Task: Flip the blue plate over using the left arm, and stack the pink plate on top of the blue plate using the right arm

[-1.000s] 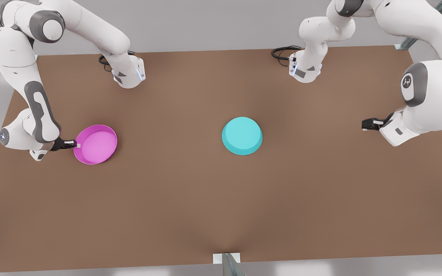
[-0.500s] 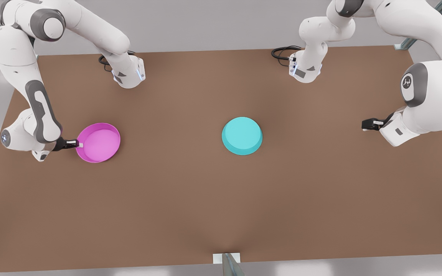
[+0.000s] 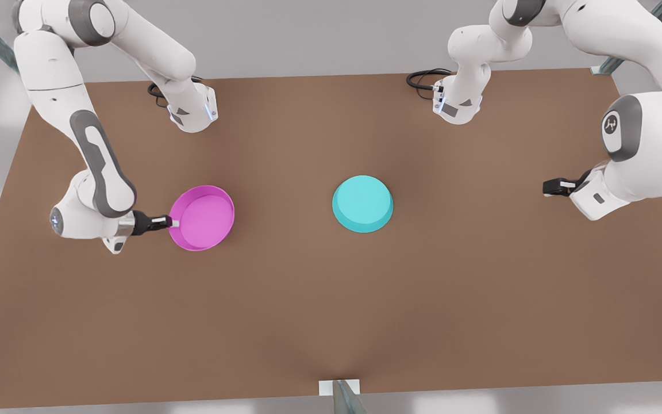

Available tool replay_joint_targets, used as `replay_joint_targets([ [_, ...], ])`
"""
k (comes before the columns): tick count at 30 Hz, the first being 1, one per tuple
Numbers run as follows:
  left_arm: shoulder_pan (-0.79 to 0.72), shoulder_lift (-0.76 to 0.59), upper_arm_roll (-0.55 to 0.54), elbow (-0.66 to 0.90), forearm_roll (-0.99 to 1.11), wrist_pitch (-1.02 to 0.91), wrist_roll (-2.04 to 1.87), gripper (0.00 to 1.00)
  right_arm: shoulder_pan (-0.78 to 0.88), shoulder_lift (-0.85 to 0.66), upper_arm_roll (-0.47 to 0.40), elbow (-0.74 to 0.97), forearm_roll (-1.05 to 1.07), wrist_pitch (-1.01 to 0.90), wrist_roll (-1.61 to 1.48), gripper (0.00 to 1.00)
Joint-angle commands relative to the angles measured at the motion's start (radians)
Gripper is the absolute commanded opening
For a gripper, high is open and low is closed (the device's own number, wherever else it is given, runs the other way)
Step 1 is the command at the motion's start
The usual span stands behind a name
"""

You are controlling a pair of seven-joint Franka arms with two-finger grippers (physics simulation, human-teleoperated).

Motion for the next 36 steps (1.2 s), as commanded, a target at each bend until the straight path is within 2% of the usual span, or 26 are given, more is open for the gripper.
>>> replay_joint_targets([
  [1, 0.0, 0.0, 0.0, 0.001, -0.001, 0.0, 0.0, 1.0, 0.018, 0.002, 0.0, 0.0, -0.002, 0.012, 0.017, 0.21],
  [6, 0.0, 0.0, 0.0, 0.0, 0.0, 0.0, 0.0, 1.0, 0.274, 0.028, -0.001, 0.014, 0.135, 0.185, 0.146, 0.21],
  [8, 0.0, 0.0, 0.0, 0.001, 0.0, 0.0, 0.0, 1.0, 0.363, 0.031, 0.0, 0.044, 0.145, 0.207, 0.266, 0.21],
  [15, 0.0, 0.0, 0.002, 0.0, -0.001, 0.0, 0.0, 1.0, 0.588, 0.04, -0.004, 0.115, 0.346, 0.256, 0.344, 0.21],
  [19, 0.0, 0.0, 0.002, 0.001, -0.001, 0.0, 0.0, 1.0, 0.729, 0.175, -0.015, 0.276, 0.34, 0.26, 0.493, 0.21],
  [20, 0.0, 0.0, 0.002, 0.001, -0.001, 0.0, 0.0, 1.0, 0.763, 0.181, -0.021, 0.29, 0.327, 0.262, 0.554, 0.21],
  [23, 0.0, 0.0, 0.002, 0.0, -0.001, 0.0, 0.0, 1.0, 0.921, 0.212, -0.118, 0.374, 0.31, 0.262, 0.66, 0.21],
  [27, -0.005, 0.003, 0.003, 0.0, -0.001, 0.0, 0.0, 1.0, 0.932, 0.204, -0.118, 0.354, 0.274, 0.262, 0.662, 0.21],
  [32, -0.005, 0.003, 0.003, 0.0, -0.001, -0.002, 0.0, 1.0, 1.027, 0.212, -0.119, 0.36, 0.227, 0.333, 0.731, 0.21],
  [36, -0.005, 0.003, 0.003, 0.0, -0.001, -0.002, 0.0, 1.0, 1.016, 0.2, -0.122, 0.284, 0.178, 0.345, 0.731, 0.21],
])
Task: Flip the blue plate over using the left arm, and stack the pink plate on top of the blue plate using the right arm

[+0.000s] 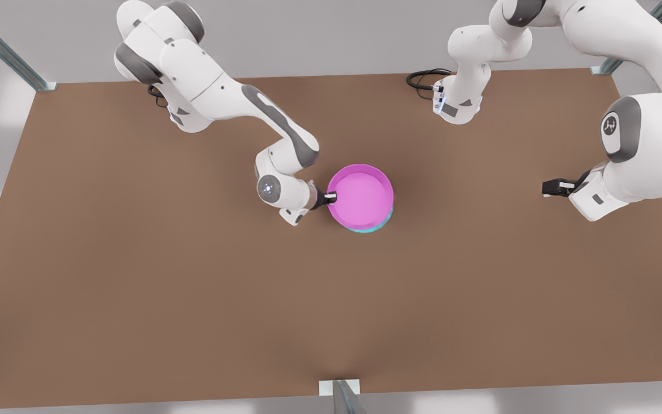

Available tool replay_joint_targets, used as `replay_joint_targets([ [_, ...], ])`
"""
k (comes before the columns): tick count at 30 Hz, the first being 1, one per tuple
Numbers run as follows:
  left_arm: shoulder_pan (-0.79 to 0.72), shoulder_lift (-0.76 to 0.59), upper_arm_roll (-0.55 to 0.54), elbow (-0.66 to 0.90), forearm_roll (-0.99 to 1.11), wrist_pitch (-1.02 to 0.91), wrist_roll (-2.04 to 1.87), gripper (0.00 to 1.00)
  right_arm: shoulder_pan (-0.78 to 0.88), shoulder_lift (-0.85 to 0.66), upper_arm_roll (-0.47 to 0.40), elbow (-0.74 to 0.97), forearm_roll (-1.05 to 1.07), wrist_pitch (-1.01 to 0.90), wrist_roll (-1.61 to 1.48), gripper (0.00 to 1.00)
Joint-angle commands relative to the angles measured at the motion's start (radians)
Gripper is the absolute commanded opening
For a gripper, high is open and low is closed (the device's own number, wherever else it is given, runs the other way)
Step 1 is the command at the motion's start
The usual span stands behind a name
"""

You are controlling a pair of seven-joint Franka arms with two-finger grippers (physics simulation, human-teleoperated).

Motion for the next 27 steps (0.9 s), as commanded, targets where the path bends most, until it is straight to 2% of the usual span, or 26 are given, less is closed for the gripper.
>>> replay_joint_targets([
  [1, 0.0, 0.0, 0.001, 0.002, 0.0, 0.0, 0.0, 1.0, -0.001, -0.001, 0.0, -0.01, -0.009, -0.002, 0.006, 0.21],
  [6, 0.0, 0.0, 0.0, 0.0, 0.0, 0.0, 0.0, 1.0, 0.002, -0.001, 0.001, -0.01, -0.009, -0.002, 0.006, 0.21],
  [7, 0.0, 0.0, 0.0, 0.0, 0.0, 0.0, 0.0, 1.0, 0.002, -0.001, 0.001, -0.004, -0.009, -0.002, 0.005, 0.43],
  [8, 0.0, 0.0, 0.0, 0.0, -0.001, -0.002, 0.0, 1.0, 0.002, -0.001, 0.0, 0.002, -0.01, -0.002, 0.005, 0.93],
  [9, 0.0, 0.0, 0.001, 0.0, -0.001, -0.002, 0.0, 1.0, 0.0, -0.001, 0.0, 0.006, -0.021, -0.002, 0.005, 1.0],
  [16, 0.0, 0.0, 0.001, 0.0, 0.0, -0.005, 0.0, 1.0, 0.0, -0.01, -0.002, 0.015, -0.027, -0.003, 0.006, 1.0],
  [17, 0.0, 0.0, 0.001, 0.0, 0.0, -0.005, 0.0, 1.0, -0.017, -0.07, -0.003, 0.039, -0.107, -0.049, 0.016, 1.0],
  [18, 0.0, 0.0, 0.001, 0.0, 0.0, -0.005, 0.0, 1.0, -0.069, -0.105, 0.0, 0.153, -0.294, -0.219, 0.019, 1.0],
  [19, 0.0, 0.0, 0.001, 0.0, 0.0, -0.005, 0.0, 1.0, -0.138, -0.105, 0.0, 0.367, -0.443, -0.503, 0.035, 1.0],
  [21, -0.002, -0.002, 0.0, 0.0, 0.0, -0.005, 0.0, 1.0, -0.322, -0.108, 0.001, 0.578, -0.587, -0.813, -0.037, 1.0],
  [22, -0.002, -0.002, 0.0, 0.002, 0.0, -0.005, 0.0, 1.0, -0.438, -0.177, -0.005, 0.564, -0.587, -0.822, -0.116, 1.0],
  [24, -0.002, -0.002, 0.0, 0.0, -0.001, -0.005, -0.001, 1.0, -0.6, -0.412, -0.025, 0.309, -0.645, -0.808, -0.178, 1.0],
  [27, -0.002, -0.002, 0.0, 0.002, -0.001, -0.005, -0.001, 1.0, -0.61, -0.413, -0.023, 0.395, -0.682, -0.871, -0.199, 1.0],
])
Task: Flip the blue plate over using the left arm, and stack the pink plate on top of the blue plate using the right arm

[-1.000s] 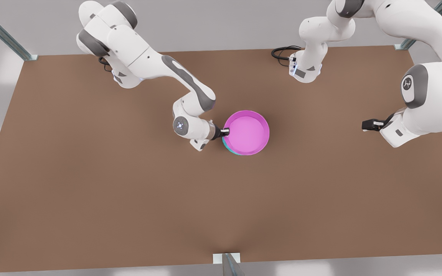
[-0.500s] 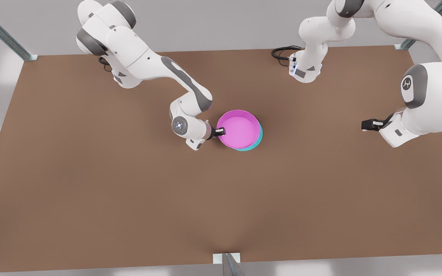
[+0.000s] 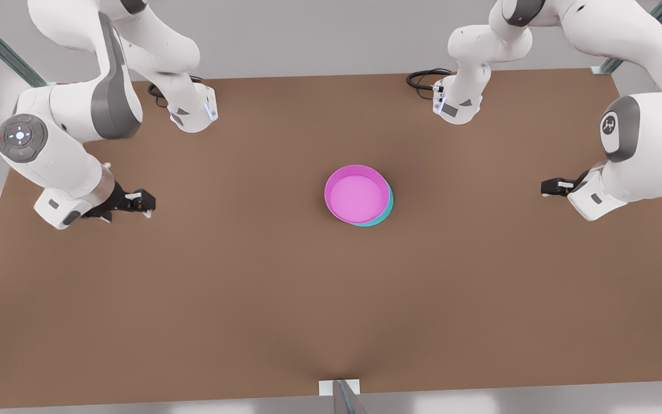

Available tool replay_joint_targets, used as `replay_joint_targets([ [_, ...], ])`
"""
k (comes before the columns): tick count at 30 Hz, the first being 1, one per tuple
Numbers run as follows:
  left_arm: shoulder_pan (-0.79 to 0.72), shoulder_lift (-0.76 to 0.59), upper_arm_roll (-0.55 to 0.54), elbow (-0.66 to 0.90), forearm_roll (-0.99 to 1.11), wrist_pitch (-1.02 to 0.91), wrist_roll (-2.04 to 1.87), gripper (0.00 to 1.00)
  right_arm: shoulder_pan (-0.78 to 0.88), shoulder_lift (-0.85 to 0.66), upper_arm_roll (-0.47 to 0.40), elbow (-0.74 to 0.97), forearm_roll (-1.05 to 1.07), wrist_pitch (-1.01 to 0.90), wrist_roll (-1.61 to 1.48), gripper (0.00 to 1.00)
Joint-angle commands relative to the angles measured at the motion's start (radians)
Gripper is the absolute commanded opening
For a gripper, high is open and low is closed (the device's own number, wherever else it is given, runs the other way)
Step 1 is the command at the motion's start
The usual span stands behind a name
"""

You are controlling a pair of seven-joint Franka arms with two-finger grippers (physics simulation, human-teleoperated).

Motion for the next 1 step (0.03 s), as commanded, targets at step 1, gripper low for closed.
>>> replay_joint_targets([
  [1, 0.0, 0.0, 0.0, 0.0, 0.0, 0.0, 0.0, 1.0, -0.005, 0.0, -0.001, 0.002, -0.004, 0.0, 0.0, 1.0],
])
